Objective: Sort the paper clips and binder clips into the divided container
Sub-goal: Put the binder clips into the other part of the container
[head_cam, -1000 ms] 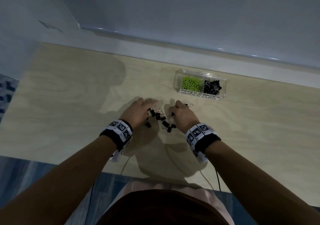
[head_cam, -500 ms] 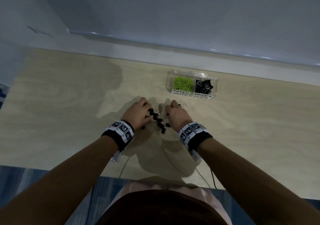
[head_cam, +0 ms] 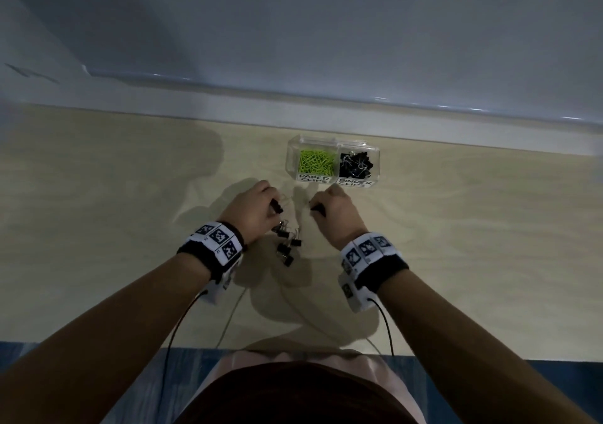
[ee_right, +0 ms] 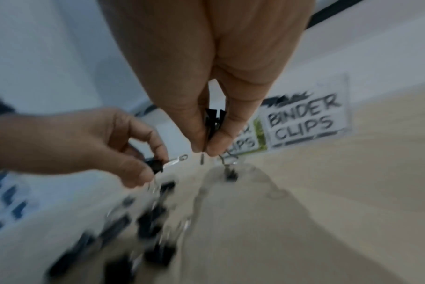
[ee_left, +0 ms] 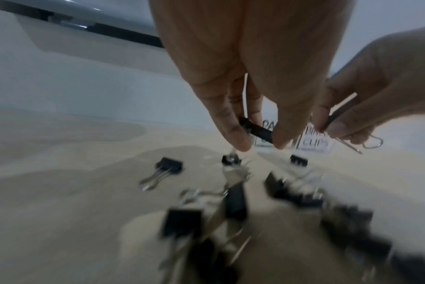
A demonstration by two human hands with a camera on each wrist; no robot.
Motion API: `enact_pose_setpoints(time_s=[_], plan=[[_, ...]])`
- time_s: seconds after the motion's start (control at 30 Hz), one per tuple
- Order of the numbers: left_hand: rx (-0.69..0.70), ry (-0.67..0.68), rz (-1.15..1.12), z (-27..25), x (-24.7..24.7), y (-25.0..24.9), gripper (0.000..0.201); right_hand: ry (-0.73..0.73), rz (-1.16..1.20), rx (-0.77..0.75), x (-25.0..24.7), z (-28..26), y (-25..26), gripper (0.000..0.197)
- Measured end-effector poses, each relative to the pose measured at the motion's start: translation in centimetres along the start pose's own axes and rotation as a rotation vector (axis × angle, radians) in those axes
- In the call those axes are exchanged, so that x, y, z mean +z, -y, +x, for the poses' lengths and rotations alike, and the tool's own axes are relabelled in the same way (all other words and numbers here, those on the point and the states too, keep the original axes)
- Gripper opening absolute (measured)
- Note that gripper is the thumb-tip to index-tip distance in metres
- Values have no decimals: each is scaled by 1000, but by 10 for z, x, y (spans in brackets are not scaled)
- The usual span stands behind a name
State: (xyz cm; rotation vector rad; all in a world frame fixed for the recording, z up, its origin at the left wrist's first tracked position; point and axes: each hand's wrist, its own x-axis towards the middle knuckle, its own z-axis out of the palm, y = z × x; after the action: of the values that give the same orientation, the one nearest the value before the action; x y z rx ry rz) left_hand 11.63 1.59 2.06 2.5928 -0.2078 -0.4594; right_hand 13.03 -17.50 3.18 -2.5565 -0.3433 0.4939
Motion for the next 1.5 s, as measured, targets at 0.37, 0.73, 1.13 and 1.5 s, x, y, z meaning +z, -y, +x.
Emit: enact_pose_setpoints(time_s=[0.37, 0.73, 1.13, 1.5], plan=[[-22, -111, -415, 96, -17, -118, 35, -280, 5, 173, -85, 57, -66, 18], [-37, 77, -92, 5, 3, -7, 25, -148, -46, -250, -11, 7, -37, 32], [92, 74, 66, -14, 23, 7, 34, 5, -97, -211, 18, 8, -22, 17], [90, 140, -53, -21, 39, -2, 28, 92, -132, -187, 62, -41, -2, 29]])
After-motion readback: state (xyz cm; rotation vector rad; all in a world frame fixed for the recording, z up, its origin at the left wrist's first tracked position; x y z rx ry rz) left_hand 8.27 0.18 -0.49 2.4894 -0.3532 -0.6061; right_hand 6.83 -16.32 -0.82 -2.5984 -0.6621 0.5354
